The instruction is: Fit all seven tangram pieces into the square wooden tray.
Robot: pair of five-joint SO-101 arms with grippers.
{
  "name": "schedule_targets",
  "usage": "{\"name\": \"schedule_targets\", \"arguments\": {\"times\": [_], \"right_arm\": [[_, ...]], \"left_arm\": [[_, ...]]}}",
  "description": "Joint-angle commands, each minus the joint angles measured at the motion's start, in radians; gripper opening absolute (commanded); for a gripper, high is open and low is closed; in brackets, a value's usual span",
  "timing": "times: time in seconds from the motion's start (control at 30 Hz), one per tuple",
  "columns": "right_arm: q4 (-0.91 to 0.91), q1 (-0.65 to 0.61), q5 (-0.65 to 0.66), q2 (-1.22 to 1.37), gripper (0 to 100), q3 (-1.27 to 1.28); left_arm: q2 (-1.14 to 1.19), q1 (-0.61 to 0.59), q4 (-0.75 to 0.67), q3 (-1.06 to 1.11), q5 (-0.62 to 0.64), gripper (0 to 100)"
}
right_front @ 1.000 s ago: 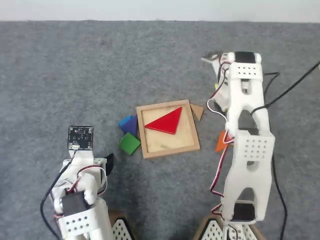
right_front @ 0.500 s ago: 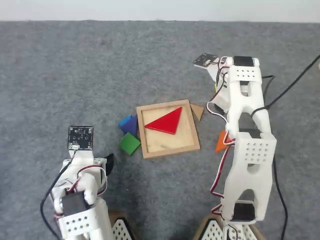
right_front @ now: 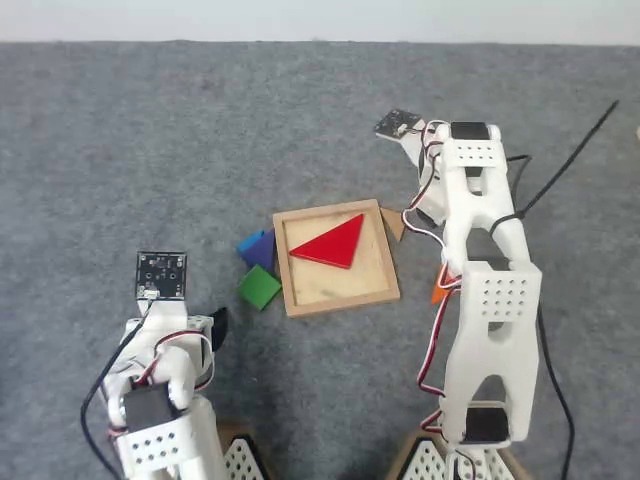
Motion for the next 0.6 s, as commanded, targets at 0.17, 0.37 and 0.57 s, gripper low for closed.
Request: {"name": "schedule_targets", "arguments": {"times": [0.17, 0.37, 0.57], "right_arm": [[0.03, 0.012, 0.043, 0.007, 35.8, -0.006], [0.028, 0.015, 0.052, 0.007, 36.1, -0.006], [0.03, 0.018, 0.054, 0.007, 26.3, -0.006]], "left_arm": [[-0.021, 0.0, 0.003, -0.012, 0.005, 30], [-0.021, 0.0, 0.003, -0.012, 0.005, 30], [-0.021, 0.0, 0.003, -0.012, 0.005, 30]]}}
